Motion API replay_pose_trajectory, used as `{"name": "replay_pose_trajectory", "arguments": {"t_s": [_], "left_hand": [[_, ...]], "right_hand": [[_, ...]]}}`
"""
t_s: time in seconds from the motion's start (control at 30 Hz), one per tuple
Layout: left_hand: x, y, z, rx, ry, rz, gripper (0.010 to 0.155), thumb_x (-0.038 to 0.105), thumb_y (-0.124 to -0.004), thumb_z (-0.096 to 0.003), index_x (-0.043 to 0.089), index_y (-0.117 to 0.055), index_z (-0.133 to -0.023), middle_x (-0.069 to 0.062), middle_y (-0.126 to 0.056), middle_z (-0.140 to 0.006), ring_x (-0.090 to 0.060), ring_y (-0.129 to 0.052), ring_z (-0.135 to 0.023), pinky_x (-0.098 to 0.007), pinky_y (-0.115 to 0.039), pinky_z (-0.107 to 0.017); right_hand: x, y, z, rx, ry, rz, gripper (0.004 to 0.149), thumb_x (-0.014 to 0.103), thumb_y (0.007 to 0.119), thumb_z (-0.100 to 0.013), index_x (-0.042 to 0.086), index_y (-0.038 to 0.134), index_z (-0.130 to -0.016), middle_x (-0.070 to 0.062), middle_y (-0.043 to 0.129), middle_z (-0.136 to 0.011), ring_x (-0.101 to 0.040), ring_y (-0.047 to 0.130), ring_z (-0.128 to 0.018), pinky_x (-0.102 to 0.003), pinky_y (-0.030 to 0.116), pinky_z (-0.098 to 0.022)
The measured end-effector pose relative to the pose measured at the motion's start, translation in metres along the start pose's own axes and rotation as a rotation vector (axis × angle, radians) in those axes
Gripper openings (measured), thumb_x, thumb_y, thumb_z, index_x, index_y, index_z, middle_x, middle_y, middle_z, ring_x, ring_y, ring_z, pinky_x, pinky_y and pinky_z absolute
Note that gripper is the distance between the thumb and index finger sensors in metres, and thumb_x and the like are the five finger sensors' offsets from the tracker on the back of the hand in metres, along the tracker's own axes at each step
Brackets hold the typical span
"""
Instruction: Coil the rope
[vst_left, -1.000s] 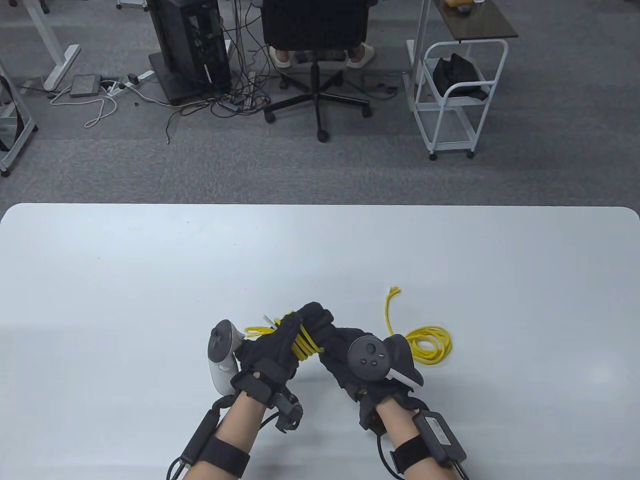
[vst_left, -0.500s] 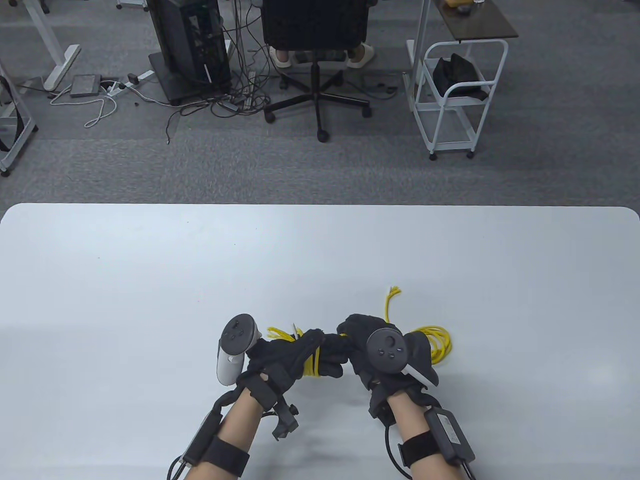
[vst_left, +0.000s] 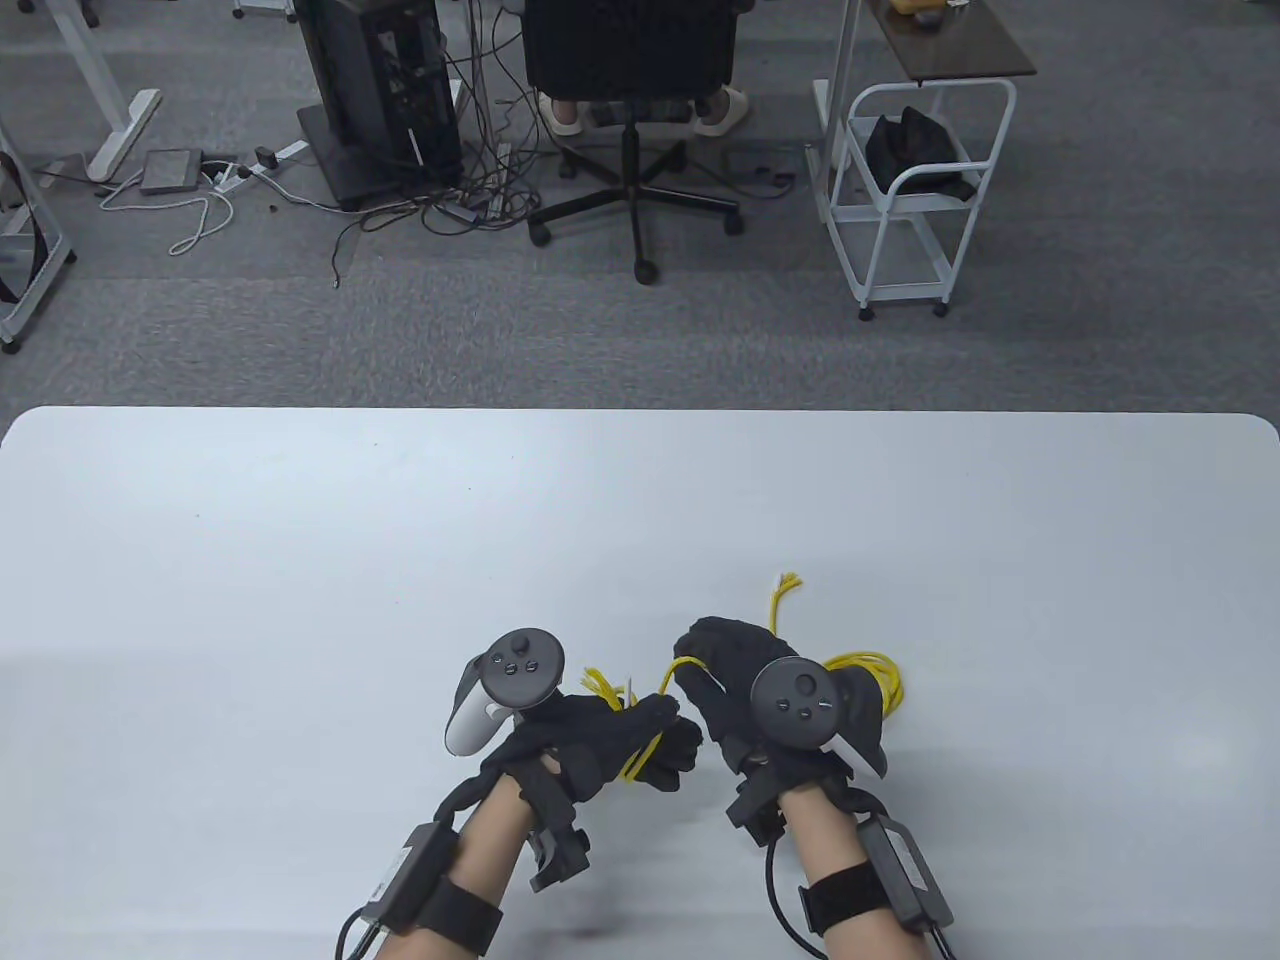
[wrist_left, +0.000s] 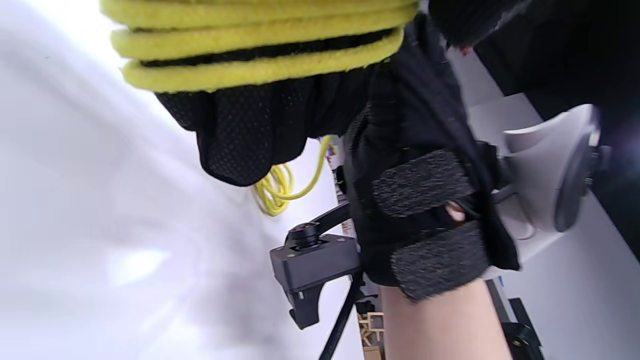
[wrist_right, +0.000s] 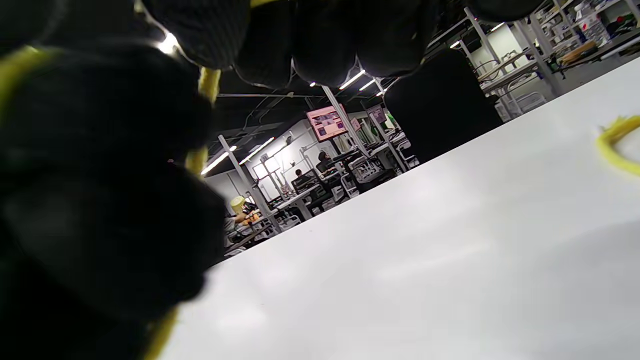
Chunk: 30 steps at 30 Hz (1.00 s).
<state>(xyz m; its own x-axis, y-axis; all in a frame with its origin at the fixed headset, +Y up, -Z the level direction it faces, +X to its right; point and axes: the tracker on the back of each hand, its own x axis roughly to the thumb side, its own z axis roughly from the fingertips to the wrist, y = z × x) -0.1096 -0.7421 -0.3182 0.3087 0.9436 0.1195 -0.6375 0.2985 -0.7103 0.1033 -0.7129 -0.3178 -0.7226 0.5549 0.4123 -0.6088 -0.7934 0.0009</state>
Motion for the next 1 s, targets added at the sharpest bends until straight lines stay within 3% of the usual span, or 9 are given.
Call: {"name": "replay_pose_trajectory", "arguments": {"t_s": [0.13, 0.47, 1.0], "left_hand": [[-0.007, 0.003, 0.002, 0.070, 0.032, 0.077, 0.076, 0.059, -0.043, -0.0598, 0.010, -0.078, -0.105, -0.025, -0.087, -0.101, -0.038, -0.099, -0.078, -0.044, -0.076, -0.062], [-0.008, 0.010, 0.009, 0.225, 0.020, 0.128, 0.076, 0.061, -0.044, -0.0595, 0.009, -0.073, -0.108, -0.026, -0.082, -0.104, -0.039, -0.095, -0.082, -0.044, -0.074, -0.064], [0.000, 0.025, 0.026, 0.564, 0.000, 0.031, 0.054, 0.053, -0.064, -0.0609, 0.023, -0.074, -0.105, -0.013, -0.083, -0.107, -0.028, -0.096, -0.086, -0.037, -0.075, -0.067]], "right_hand": [[0.007, 0.003, 0.000, -0.002, -0.033, -0.062, 0.041, 0.039, 0.073, -0.057, 0.017, 0.072, -0.092, -0.017, 0.069, -0.103, -0.048, 0.069, -0.091, -0.073, 0.051, -0.064], [0.020, 0.010, 0.001, -0.007, -0.126, -0.090, 0.043, 0.037, 0.072, -0.058, 0.016, 0.070, -0.095, -0.018, 0.067, -0.104, -0.048, 0.069, -0.091, -0.073, 0.051, -0.064], [0.029, 0.016, 0.003, 0.015, -0.190, -0.028, 0.042, 0.037, 0.072, -0.058, 0.016, 0.072, -0.094, -0.017, 0.068, -0.104, -0.047, 0.069, -0.091, -0.072, 0.051, -0.065]]}}
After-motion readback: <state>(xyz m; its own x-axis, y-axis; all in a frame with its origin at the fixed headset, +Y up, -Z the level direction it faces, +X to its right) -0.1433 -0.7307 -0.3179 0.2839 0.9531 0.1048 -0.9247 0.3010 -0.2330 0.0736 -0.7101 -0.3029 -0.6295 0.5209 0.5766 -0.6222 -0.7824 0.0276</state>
